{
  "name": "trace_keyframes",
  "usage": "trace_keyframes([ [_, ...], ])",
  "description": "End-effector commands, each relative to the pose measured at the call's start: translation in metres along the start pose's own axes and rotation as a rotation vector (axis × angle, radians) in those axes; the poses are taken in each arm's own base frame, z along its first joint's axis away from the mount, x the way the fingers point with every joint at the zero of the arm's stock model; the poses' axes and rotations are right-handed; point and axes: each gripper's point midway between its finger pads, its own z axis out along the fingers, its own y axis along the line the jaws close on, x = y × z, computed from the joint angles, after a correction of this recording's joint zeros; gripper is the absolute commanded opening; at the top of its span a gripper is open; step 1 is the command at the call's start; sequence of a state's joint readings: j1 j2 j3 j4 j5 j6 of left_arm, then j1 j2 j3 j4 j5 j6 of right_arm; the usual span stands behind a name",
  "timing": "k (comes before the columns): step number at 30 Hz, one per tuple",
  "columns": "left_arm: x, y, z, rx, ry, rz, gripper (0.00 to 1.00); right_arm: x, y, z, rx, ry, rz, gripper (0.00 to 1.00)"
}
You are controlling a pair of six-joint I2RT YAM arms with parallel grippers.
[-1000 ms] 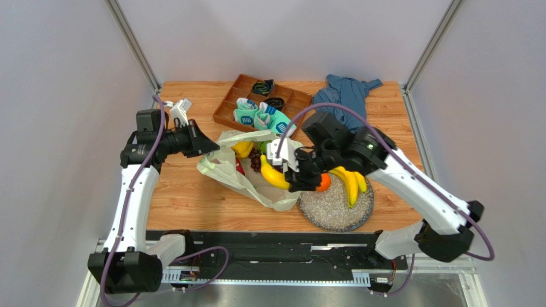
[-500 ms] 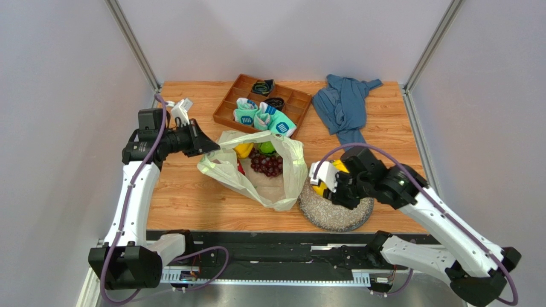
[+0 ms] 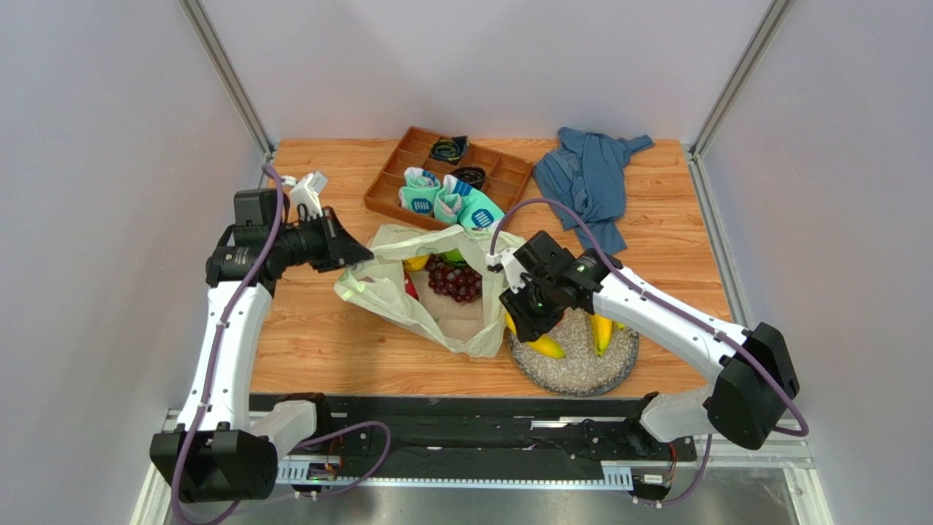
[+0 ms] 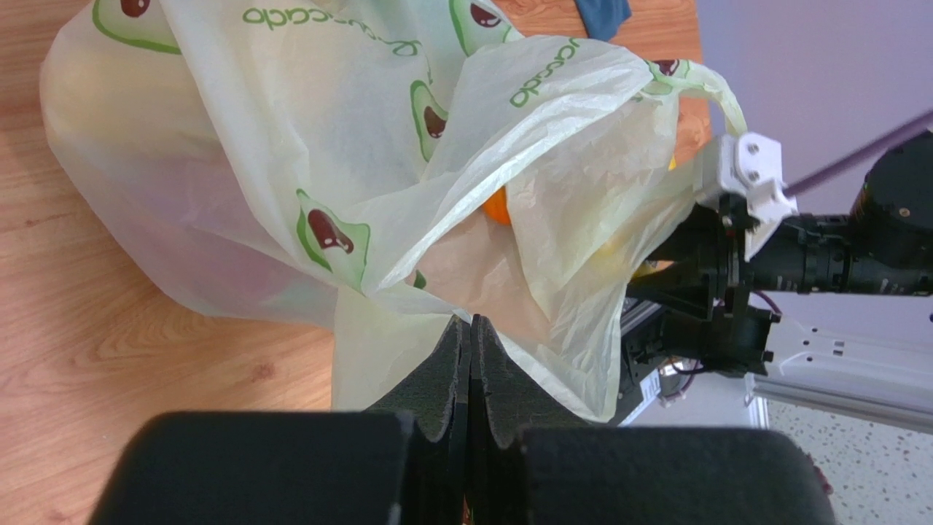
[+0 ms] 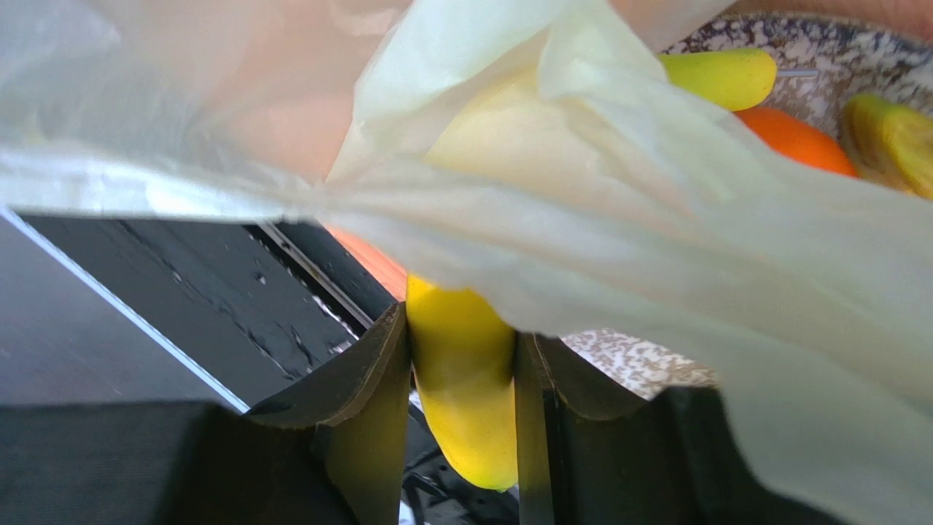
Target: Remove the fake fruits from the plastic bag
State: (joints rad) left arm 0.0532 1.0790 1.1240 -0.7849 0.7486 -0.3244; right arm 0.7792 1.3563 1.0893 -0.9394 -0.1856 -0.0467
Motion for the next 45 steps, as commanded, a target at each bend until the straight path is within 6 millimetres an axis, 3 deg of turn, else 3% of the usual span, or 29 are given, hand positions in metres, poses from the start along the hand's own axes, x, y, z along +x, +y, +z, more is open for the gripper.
trace_keyframes([
  [1, 0.004, -0.002, -0.009, -0.011, -0.033, 0.051, 0.00, -0.015, -0.006, 0.015, 0.049, -0.049, 0.206, 0.21],
  [6, 0.005, -0.005, -0.015, -0.018, -0.036, 0.073, 0.00, -0.001, -0.021, 0.035, 0.085, 0.014, 0.285, 0.23],
  [8, 0.004, -0.006, -0.015, -0.014, -0.040, 0.076, 0.00, 0.007, -0.024, 0.043, 0.094, 0.034, 0.268, 0.34],
  [9, 0.002, -0.007, -0.015, -0.012, -0.047, 0.079, 0.00, 0.010, -0.027, 0.046, 0.105, 0.038, 0.266, 0.43],
  [13, -0.002, -0.007, -0.016, -0.011, -0.059, 0.076, 0.00, 0.008, -0.036, 0.055, 0.140, 0.004, 0.260, 0.61],
  [15, -0.002, -0.009, -0.016, -0.005, -0.058, 0.075, 0.00, 0.004, -0.032, 0.052, 0.118, -0.002, 0.261, 0.72],
  [17, -0.002, -0.009, -0.016, -0.001, -0.056, 0.070, 0.00, 0.001, -0.021, 0.045, 0.062, -0.001, 0.242, 0.74],
  [18, -0.002, -0.009, -0.016, 0.000, -0.057, 0.071, 0.00, -0.012, -0.018, 0.035, 0.044, -0.028, 0.222, 0.75],
  [21, -0.002, -0.011, -0.016, 0.011, -0.054, 0.072, 0.00, -0.023, -0.009, 0.003, 0.004, -0.030, 0.112, 0.74],
  [24, 0.000, -0.011, -0.016, 0.014, -0.052, 0.066, 0.00, -0.051, 0.005, -0.055, -0.047, -0.118, -0.064, 0.68],
  [25, 0.000, -0.011, -0.016, 0.014, -0.053, 0.064, 0.00, -0.069, 0.024, -0.089, -0.117, -0.176, -0.125, 0.62],
  [27, 0.000, -0.011, -0.014, 0.020, -0.053, 0.062, 0.00, -0.092, 0.041, -0.121, -0.169, -0.274, -0.225, 0.55],
  [29, 0.000, -0.014, -0.015, 0.029, -0.063, 0.063, 0.00, -0.138, 0.062, -0.160, -0.202, -0.487, -0.315, 0.55],
  [30, -0.001, -0.014, -0.015, 0.033, -0.070, 0.066, 0.00, -0.164, 0.068, -0.169, -0.199, -0.583, -0.346, 0.57],
  [32, -0.001, -0.018, -0.017, 0.050, -0.075, 0.067, 0.00, -0.185, 0.081, -0.169, -0.197, -0.620, -0.399, 0.52],
  [33, -0.002, -0.021, -0.019, 0.057, -0.079, 0.065, 0.00, -0.194, 0.082, -0.141, -0.211, -0.559, -0.398, 0.50],
  [35, 0.002, -0.024, -0.023, 0.059, -0.071, 0.055, 0.00, -0.201, 0.091, -0.120, -0.238, -0.511, -0.397, 0.43],
  [36, 0.001, -0.024, -0.026, 0.050, -0.076, 0.056, 0.00, -0.203, 0.092, -0.092, -0.252, -0.454, -0.374, 0.42],
  [38, 0.007, -0.028, -0.034, 0.039, -0.064, 0.059, 0.00, -0.204, 0.095, -0.066, -0.256, -0.414, -0.315, 0.40],
  [39, 0.006, -0.032, -0.039, 0.043, -0.068, 0.096, 0.00, -0.206, 0.094, -0.052, -0.247, -0.402, -0.287, 0.40],
  [40, 0.009, -0.036, -0.042, 0.047, -0.061, 0.106, 0.00, -0.207, 0.087, -0.026, -0.224, -0.353, -0.247, 0.39],
  [42, 0.020, -0.044, -0.053, 0.054, -0.029, 0.134, 0.00, -0.213, 0.083, -0.004, -0.206, -0.333, -0.170, 0.37],
  [43, 0.025, -0.047, -0.056, 0.063, -0.014, 0.142, 0.00, -0.212, 0.074, 0.024, -0.167, -0.288, -0.141, 0.37],
  [45, 0.038, -0.051, -0.065, 0.059, 0.018, 0.149, 0.00, -0.218, 0.076, 0.046, -0.154, -0.271, -0.116, 0.36],
])
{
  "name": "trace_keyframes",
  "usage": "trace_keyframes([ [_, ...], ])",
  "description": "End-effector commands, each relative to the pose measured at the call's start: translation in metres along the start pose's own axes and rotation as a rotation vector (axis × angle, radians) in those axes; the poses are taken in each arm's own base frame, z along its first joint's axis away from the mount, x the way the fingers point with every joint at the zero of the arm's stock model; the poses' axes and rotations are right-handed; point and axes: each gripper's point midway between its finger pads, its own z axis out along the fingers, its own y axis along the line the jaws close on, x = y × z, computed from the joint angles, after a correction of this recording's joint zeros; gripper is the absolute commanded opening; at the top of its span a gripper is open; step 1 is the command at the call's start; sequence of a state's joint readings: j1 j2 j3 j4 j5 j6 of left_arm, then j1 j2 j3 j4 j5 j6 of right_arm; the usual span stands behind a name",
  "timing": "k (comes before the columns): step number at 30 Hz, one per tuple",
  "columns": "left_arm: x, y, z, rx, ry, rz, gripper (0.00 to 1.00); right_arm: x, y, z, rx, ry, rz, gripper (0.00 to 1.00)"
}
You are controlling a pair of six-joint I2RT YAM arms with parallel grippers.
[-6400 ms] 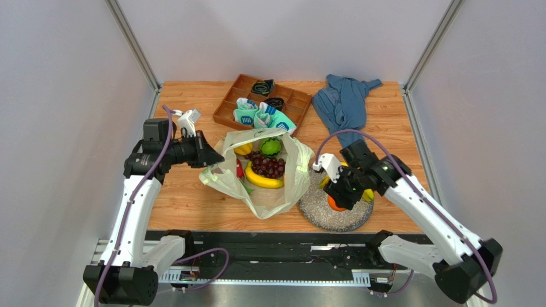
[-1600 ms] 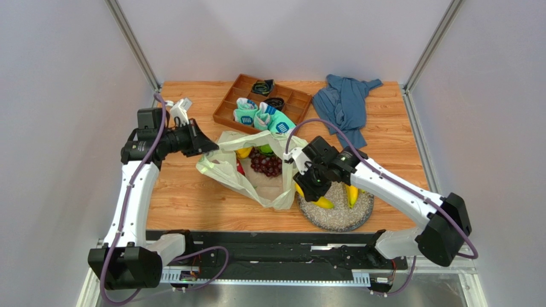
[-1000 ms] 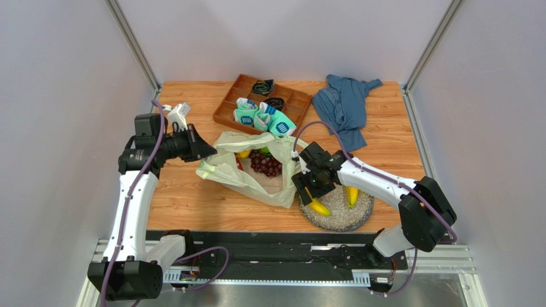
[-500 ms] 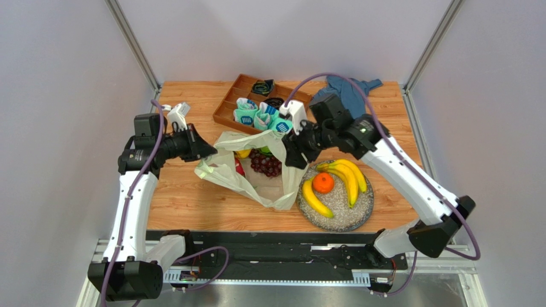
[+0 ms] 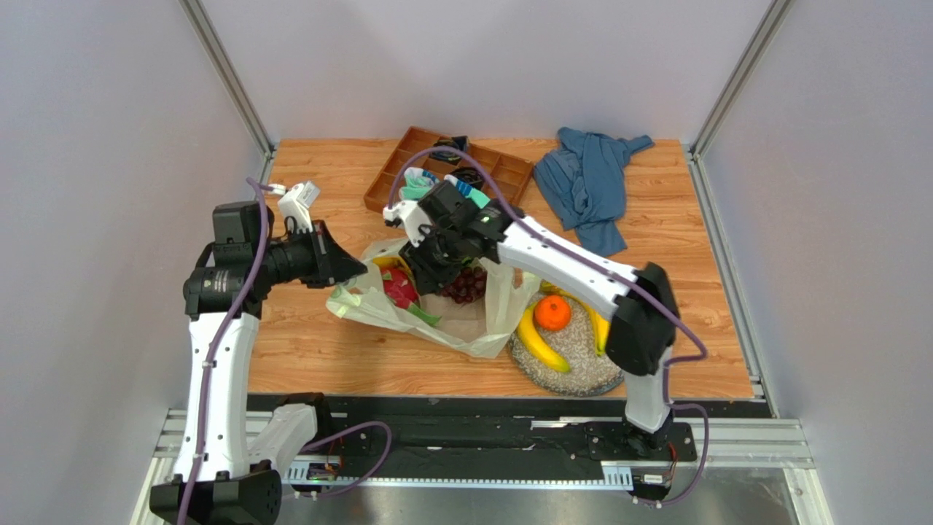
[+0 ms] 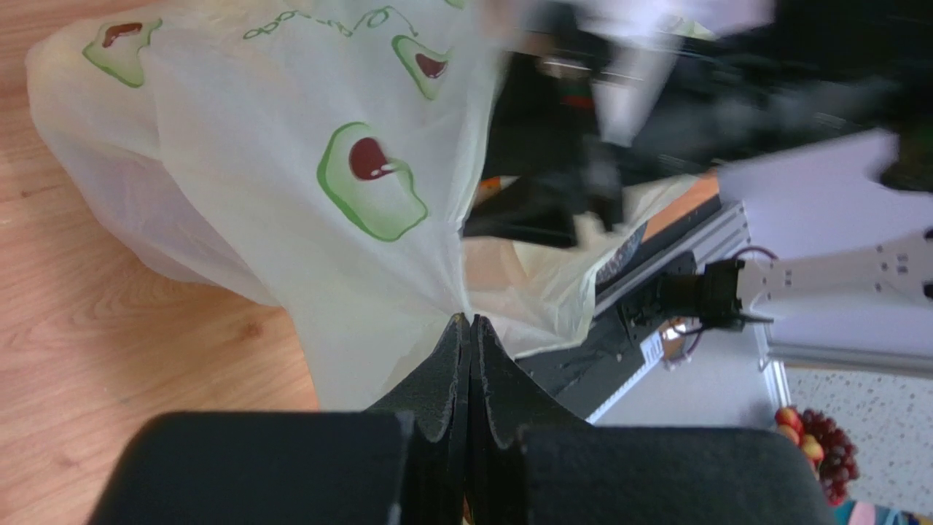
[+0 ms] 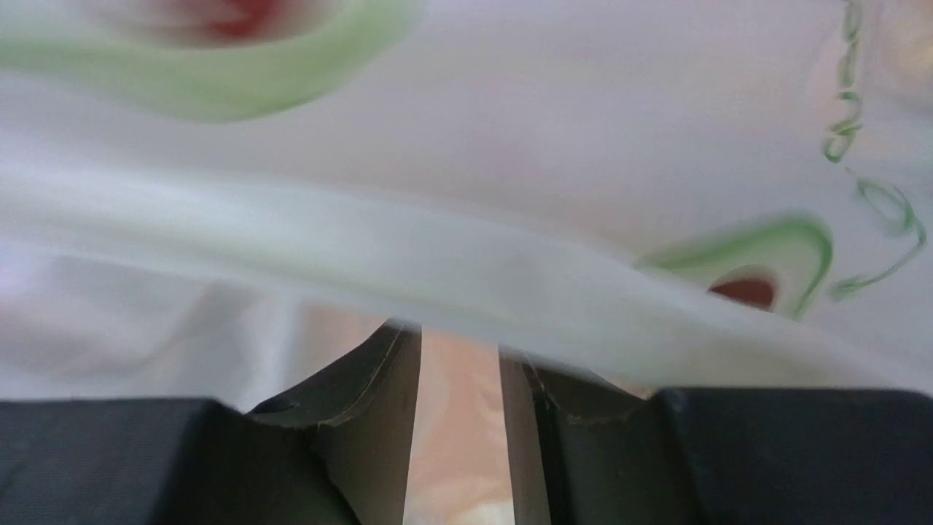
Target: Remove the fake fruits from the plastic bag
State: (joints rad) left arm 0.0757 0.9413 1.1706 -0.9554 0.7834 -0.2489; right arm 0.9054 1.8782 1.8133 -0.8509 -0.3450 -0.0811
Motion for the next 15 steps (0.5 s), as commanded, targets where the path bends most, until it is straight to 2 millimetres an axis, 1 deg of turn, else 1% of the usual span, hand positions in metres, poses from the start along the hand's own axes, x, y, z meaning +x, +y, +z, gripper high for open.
trace_keyframes([
  [1, 0.021, -0.026, -0.029, 0.034, 0.036, 0.079, 0.00, -0.015, -0.014, 0.036, 0.082, -0.023, 0.081, 0.36],
  [2, 0.027, -0.026, -0.032, 0.021, 0.049, 0.068, 0.00, -0.008, -0.007, 0.058, 0.069, 0.015, 0.076, 0.36],
  [3, 0.030, -0.024, -0.033, 0.006, 0.053, 0.067, 0.00, -0.011, -0.003, 0.065, 0.063, 0.012, 0.072, 0.37],
  [4, 0.032, -0.019, -0.035, -0.026, 0.047, 0.073, 0.00, -0.022, 0.000, 0.068, 0.075, -0.013, 0.062, 0.40],
  [5, 0.037, -0.016, -0.036, -0.044, 0.060, 0.066, 0.00, -0.020, 0.005, 0.080, 0.085, 0.000, 0.061, 0.51],
  [6, 0.041, -0.011, -0.036, -0.063, 0.071, 0.068, 0.00, -0.025, 0.007, 0.084, 0.101, -0.015, 0.077, 0.57],
  [7, 0.043, -0.003, -0.036, -0.105, 0.076, 0.070, 0.00, -0.028, 0.003, 0.087, 0.144, -0.025, 0.088, 0.62],
  [8, 0.046, 0.002, -0.038, -0.133, 0.087, 0.056, 0.00, -0.034, 0.008, 0.091, 0.145, -0.039, 0.084, 0.71],
  [10, 0.049, 0.012, -0.038, -0.173, 0.097, 0.071, 0.00, -0.039, 0.014, 0.097, 0.143, -0.051, 0.093, 0.77],
  [11, 0.050, 0.015, -0.038, -0.182, 0.097, 0.083, 0.00, -0.044, 0.017, 0.098, 0.142, -0.064, 0.097, 0.85],
  [12, 0.053, 0.020, -0.036, -0.196, 0.107, 0.079, 0.00, -0.041, 0.016, 0.106, 0.142, -0.054, 0.108, 0.88],
  [13, 0.054, 0.023, -0.035, -0.202, 0.110, 0.075, 0.00, -0.041, 0.019, 0.109, 0.143, -0.054, 0.109, 1.00],
  [14, 0.056, 0.022, -0.032, -0.185, 0.114, 0.074, 0.00, -0.042, 0.017, 0.112, 0.154, -0.057, 0.111, 1.00],
  [15, 0.058, 0.021, -0.031, -0.169, 0.120, 0.074, 0.00, -0.036, 0.016, 0.120, 0.165, -0.038, 0.107, 1.00],
])
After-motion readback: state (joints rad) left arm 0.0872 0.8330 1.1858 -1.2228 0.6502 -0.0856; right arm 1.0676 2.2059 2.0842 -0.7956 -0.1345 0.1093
